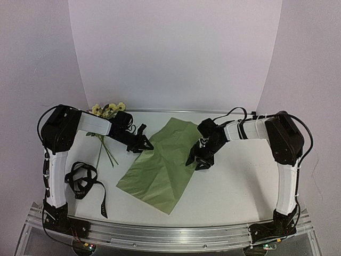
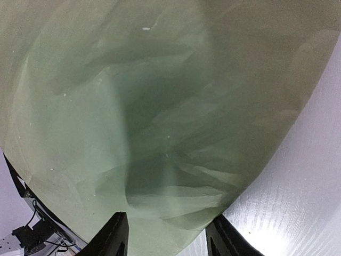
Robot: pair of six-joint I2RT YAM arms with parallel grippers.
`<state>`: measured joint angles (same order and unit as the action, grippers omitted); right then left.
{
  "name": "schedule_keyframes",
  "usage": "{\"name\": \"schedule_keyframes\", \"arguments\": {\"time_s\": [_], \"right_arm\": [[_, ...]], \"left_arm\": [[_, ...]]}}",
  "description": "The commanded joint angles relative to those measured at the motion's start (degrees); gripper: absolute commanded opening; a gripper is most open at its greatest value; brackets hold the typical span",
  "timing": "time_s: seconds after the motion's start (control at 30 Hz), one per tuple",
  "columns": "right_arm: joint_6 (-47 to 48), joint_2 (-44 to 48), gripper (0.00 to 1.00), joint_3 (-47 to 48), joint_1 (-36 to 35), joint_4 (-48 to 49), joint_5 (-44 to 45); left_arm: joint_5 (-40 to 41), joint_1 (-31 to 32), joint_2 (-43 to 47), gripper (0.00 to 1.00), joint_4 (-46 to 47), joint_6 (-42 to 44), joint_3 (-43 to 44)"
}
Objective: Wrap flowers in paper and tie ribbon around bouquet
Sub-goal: Pick up the folded wrapping paper from the center of the board.
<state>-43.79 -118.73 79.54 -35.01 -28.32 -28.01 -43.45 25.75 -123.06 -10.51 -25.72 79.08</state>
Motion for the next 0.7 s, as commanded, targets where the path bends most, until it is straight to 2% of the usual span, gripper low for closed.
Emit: {"name": "schedule_keyframes", "arguments": {"time_s": [0.0,0.1,0.2,0.3,0.37,0.67], "right_arm": [[0.0,-3.8,0.52,0.4,0.1,-0.9,2.4],[-0.1,-4.1,0.52,0.9,0.1,-1.1,2.1],[-0.2,-4.2,0.52,1.3,0.1,-1.2,1.8],[-0.4,-4.4,0.52,1.8,0.0,-1.3,1.7],[-0.6,-4.6,0.52,2.4,0.0,-1.3,1.5],[-1.5,-6.1,0.54,5.8,-1.3,-1.5,0.7]], "left_arm": [[-1.4,0.1,5.0,0.23,0.2,-0.8,-0.1],[-0.9,0.1,6.8,0.12,-0.7,-0.9,0.0],[-0.2,0.1,8.6,0.08,-2.3,-0.8,0.6],[1.5,0.2,10.6,0.09,-4.5,-0.4,0.9],[2.9,0.2,11.9,0.16,-6.2,0.1,1.1],[5.1,4.0,17.0,0.1,-8.8,-0.7,1.7]]}}
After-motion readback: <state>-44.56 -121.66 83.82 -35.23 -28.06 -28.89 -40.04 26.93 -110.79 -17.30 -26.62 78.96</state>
